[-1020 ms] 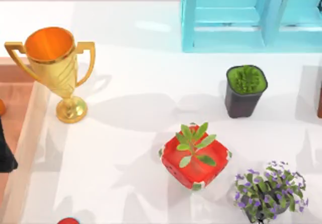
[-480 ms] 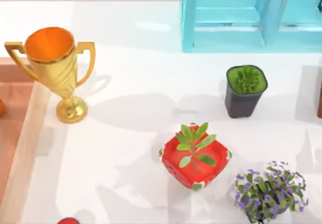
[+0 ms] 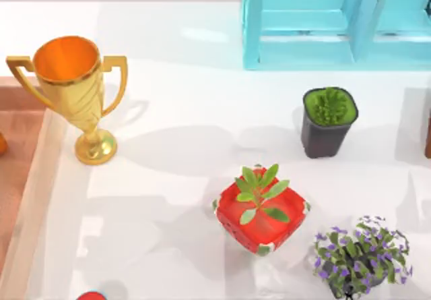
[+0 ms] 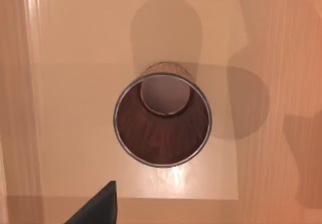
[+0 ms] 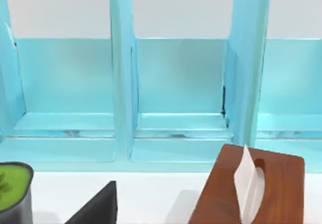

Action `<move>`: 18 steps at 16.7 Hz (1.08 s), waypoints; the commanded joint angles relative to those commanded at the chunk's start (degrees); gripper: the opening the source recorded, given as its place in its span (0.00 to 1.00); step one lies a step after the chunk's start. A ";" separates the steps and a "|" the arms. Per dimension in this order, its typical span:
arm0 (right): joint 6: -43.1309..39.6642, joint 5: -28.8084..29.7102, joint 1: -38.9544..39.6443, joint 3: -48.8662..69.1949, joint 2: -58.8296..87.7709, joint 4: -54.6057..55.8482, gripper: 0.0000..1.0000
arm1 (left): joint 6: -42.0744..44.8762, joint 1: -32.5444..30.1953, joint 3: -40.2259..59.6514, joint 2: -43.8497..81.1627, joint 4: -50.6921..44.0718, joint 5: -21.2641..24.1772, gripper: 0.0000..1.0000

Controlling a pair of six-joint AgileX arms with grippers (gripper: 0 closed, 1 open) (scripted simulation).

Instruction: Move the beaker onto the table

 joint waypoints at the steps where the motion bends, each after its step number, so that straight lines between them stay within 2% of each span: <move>1: 0.00 0.00 0.00 0.00 0.00 0.00 1.00 | 0.53 0.48 2.57 2.92 -2.49 -0.01 1.00; 5: 0.00 0.00 0.00 0.00 0.00 0.00 1.00 | 1.70 1.53 8.06 8.61 -7.84 -0.06 1.00; 11: 0.00 0.00 0.00 0.00 0.00 0.00 1.00 | 1.61 1.34 7.08 8.76 -6.82 -0.07 1.00; 18: 0.00 0.00 0.00 0.00 0.00 0.00 1.00 | 1.98 1.75 -6.17 12.49 10.93 -0.06 1.00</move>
